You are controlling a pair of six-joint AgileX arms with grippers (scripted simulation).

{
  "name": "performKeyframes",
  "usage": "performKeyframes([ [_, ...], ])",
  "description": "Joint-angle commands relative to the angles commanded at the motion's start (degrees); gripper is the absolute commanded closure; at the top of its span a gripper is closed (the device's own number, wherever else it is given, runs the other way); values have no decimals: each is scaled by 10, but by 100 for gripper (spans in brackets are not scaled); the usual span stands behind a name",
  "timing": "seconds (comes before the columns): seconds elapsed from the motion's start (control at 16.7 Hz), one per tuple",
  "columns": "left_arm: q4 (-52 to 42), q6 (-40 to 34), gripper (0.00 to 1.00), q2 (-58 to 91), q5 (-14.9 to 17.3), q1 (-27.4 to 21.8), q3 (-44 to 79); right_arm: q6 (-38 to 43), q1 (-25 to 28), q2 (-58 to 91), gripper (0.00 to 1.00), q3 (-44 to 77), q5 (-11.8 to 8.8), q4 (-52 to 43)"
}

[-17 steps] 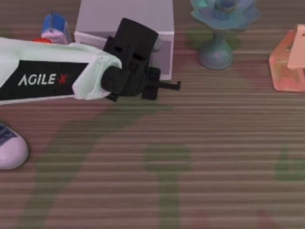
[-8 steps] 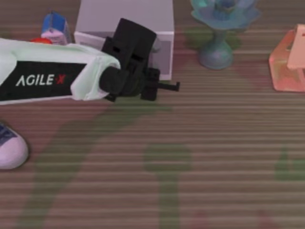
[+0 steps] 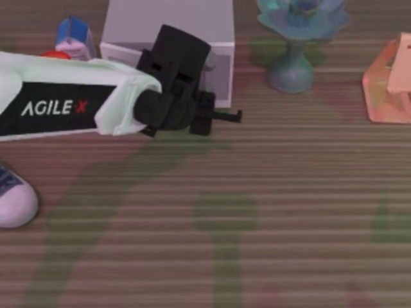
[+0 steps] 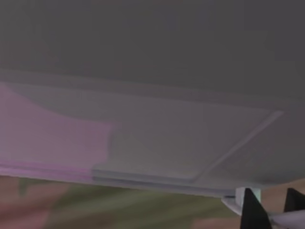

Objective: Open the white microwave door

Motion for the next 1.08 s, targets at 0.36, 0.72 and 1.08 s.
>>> performKeyframes([
  [0.36, 0, 0, 100, 0, 0, 0, 0, 0, 0, 0, 0, 0, 0, 0],
  [0.72, 2, 3, 100, -2, 8, -2, -3, 0, 0, 0, 0, 0, 0, 0],
  [1.08, 15, 33, 100, -20, 27, 9, -30, 0, 0, 0, 0, 0, 0, 0],
])
